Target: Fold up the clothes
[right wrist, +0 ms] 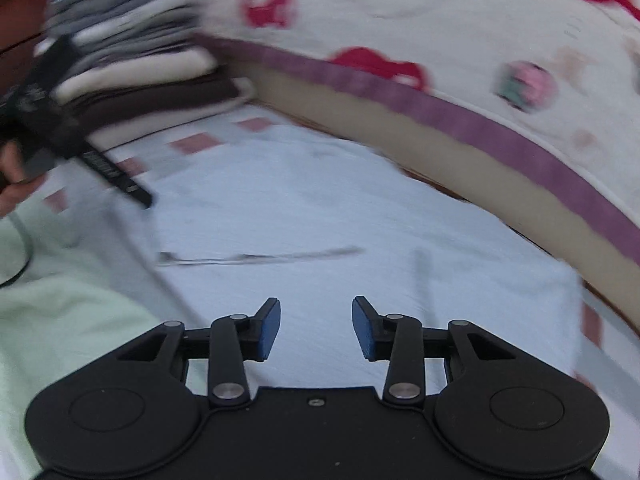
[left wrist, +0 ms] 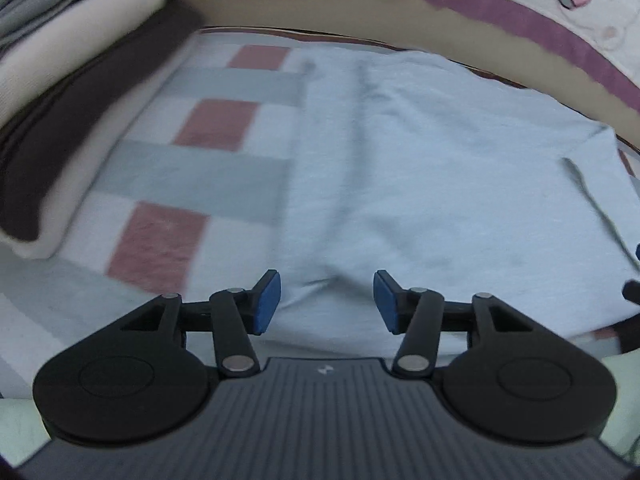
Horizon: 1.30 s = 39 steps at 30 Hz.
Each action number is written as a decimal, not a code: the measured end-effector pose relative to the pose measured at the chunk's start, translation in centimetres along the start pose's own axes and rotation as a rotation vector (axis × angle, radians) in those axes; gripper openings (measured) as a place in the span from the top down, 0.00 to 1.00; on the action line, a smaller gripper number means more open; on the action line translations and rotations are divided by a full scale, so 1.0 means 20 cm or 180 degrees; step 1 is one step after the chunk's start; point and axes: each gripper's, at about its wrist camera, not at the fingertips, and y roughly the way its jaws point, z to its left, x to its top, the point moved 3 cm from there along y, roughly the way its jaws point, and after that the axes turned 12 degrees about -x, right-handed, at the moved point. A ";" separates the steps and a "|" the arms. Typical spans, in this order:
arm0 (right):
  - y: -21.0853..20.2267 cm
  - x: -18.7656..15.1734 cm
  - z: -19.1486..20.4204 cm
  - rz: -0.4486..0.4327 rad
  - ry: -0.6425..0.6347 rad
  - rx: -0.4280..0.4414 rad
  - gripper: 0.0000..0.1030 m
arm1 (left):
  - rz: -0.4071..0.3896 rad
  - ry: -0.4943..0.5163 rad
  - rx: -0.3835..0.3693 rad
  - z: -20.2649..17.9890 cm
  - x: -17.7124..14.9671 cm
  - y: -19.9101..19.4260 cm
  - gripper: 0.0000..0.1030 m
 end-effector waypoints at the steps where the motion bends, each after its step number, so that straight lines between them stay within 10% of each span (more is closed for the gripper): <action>1: 0.00 0.02 0.05 -0.0012 -0.0089 0.0037 0.57 | -0.0016 -0.0053 -0.0071 0.03 -0.01 0.00 0.50; 10: 0.01 0.01 0.21 0.0142 -0.0245 0.0188 0.53 | -0.0115 -0.0077 -0.0447 -0.03 0.05 0.13 0.49; 12: 0.01 -0.01 0.21 0.0179 -0.0270 0.0158 0.53 | -0.0147 -0.0158 -0.0494 0.00 0.05 0.13 0.54; 14: 0.01 -0.02 0.20 0.0203 -0.0212 0.0156 0.53 | -0.0160 -0.0184 -0.0552 0.03 0.05 0.12 0.89; 22: 0.03 -0.03 0.19 0.0270 -0.0045 0.0194 0.52 | -0.0265 -0.0233 -0.0418 0.09 0.05 0.09 0.90; 31: 0.02 0.01 0.21 0.0218 -0.0114 0.0212 0.51 | -0.0220 -0.0728 -0.0255 0.20 0.01 0.01 0.56; 39: 0.04 0.21 0.31 0.0047 -0.0120 0.0484 0.45 | -0.0154 -0.1110 -0.0424 0.30 -0.04 -0.02 0.47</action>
